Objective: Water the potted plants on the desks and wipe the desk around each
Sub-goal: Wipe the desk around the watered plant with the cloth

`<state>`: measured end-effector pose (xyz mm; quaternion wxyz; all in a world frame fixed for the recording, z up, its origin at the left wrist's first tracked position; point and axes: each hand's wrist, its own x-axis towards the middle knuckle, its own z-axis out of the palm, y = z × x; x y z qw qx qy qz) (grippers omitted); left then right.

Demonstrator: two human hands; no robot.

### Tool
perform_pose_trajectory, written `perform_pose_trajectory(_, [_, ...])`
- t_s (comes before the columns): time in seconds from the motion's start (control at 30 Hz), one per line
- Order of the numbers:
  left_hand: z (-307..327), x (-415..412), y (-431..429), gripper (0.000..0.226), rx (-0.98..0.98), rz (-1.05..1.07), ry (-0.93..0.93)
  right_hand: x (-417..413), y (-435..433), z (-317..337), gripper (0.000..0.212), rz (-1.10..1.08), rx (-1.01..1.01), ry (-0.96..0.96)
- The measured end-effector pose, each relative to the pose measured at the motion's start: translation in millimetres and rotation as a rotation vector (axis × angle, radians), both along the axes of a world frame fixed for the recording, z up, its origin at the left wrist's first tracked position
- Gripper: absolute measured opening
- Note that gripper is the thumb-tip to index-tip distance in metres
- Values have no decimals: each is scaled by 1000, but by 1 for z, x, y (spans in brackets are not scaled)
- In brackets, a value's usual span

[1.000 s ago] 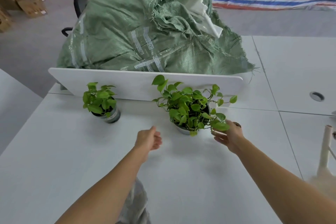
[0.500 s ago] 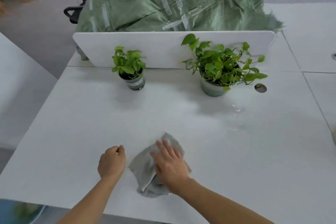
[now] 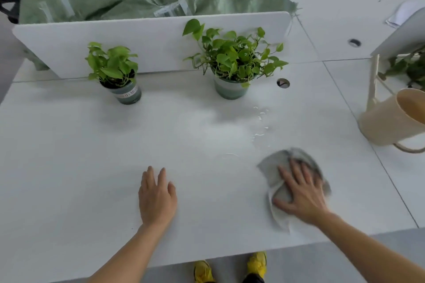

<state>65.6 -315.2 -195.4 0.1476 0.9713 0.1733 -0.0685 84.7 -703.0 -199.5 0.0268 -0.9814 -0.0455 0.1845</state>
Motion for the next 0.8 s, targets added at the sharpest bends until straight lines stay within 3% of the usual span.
perform_pose_trajectory(0.07, [-11, -2, 1, 46, 30, 10, -37, 41, 8, 1, 114, -284, 15, 50])
perform_pose_trajectory(0.13, [-22, -7, 7, 47, 51, 3, -94, 64, 47, 0, 114, -386, 52, 19])
perform_pose_trajectory(0.3, [-36, -14, 9, 57, 48, 102, -187, 0, 161, -20, 103, 233, 204, -110])
perform_pose_trajectory(0.4, [-33, -14, 12, 55, 58, 309, -187, 2, 137, -24, 95, 465, 189, -140])
perform_pose_trajectory(0.47, [-31, -13, 11, 49, 81, 327, -165, 40, 104, -25, 92, 523, 142, -169])
perform_pose_trajectory(0.57, [-37, -13, 11, 48, 110, 334, -153, 123, 73, -23, 95, 303, 46, -127])
perform_pose_trajectory(0.7, [-44, -13, 14, 55, 151, 320, -167, 174, 128, -22, 93, -120, 16, -90])
perform_pose_trajectory(0.8, [-45, -14, 16, 57, 154, 312, -163, 136, 175, -24, 86, 92, 62, -60])
